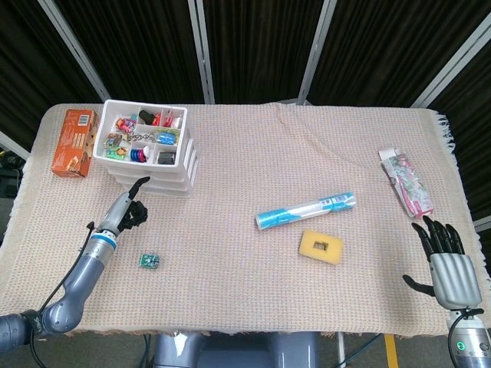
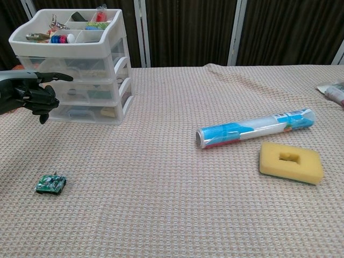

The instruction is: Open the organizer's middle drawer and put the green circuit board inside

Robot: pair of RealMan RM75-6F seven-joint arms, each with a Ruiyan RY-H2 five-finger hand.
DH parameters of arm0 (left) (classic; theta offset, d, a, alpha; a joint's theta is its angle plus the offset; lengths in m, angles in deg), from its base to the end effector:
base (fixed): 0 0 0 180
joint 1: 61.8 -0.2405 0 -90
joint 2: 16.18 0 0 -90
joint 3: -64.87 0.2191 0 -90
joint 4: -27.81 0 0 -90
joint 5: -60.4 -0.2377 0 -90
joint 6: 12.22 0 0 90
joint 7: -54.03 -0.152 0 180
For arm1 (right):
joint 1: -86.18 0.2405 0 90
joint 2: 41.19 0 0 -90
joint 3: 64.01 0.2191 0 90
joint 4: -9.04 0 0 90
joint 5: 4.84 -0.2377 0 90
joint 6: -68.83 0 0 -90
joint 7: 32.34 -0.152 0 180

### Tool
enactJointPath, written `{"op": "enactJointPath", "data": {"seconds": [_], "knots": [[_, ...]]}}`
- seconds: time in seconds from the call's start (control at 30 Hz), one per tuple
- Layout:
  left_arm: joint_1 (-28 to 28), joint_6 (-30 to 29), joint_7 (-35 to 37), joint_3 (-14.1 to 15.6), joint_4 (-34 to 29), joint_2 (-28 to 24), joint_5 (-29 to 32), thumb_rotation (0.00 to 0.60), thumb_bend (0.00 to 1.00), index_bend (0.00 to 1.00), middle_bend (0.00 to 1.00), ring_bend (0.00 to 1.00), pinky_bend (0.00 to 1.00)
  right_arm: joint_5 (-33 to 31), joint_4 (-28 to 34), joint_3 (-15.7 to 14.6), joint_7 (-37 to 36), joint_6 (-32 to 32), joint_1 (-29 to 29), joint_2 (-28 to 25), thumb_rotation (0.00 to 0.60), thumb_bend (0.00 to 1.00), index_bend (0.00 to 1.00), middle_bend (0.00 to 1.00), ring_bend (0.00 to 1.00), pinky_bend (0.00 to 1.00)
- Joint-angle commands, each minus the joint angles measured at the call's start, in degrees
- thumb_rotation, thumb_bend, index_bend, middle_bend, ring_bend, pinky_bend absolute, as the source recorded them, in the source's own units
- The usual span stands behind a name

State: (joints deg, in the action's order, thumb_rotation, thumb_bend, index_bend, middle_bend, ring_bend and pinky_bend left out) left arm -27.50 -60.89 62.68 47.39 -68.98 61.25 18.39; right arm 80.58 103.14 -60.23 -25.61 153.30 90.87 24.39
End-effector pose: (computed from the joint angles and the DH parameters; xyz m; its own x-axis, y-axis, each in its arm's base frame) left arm -0.1679 0.3285 -0.0017 -0.3459 0.3686 0.8628 0.9341 0.2216 0.2798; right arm -0.2795 -0.1906 0.1082 0.4493 -0.0023 0.8934 -0.8934 -0.0022 0.4493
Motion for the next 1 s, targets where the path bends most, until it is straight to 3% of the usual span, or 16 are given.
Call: {"op": "enactJointPath", "data": {"seconds": [0.03,0.4,0.53,0.8,1.0], "knots": [[0.3,0.8,1.4,-0.6,0.7,0.7,0.4,0.600,1.00,0.00,0.95,0.83,0.65,0.0,0.0,0.0,0.0,0.0,0.0,0.0,0.600,0.00,0.11,0.00,0.00,0.00],[-0.2,2.4,6.7,-2.3,1.6,1.9,-0.6,0.600,1.00,0.02,0.95,0.83,0.65,-0.1,0.0,-0.1,0.1,-0.2,0.0,0.0,0.600,0.00,0.11,0.00,0.00,0.00],[-0.2,3.5,8.4,-2.8,2.0,2.0,-0.2,0.600,1.00,0.13,0.95,0.83,0.65,-0.1,0.1,-0.1,0.3,-0.2,0.0,0.1,0.600,0.00,0.10,0.00,0.00,0.00],[-0.9,4.3,11.1,-3.7,1.6,1.8,0.2,0.600,1.00,0.43,0.95,0.84,0.65,-0.3,0.2,-0.1,0.3,-0.3,0.0,0.0,0.600,0.00,0.11,0.00,0.00,0.00],[-2.2,3.8,13.0,-4.1,0.7,0.7,-1.8,0.600,1.00,0.49,0.96,0.84,0.65,-0.3,0.4,-0.2,0.4,-0.3,0.0,-0.1,0.600,0.00,0.11,0.00,0.00,0.00]]}}
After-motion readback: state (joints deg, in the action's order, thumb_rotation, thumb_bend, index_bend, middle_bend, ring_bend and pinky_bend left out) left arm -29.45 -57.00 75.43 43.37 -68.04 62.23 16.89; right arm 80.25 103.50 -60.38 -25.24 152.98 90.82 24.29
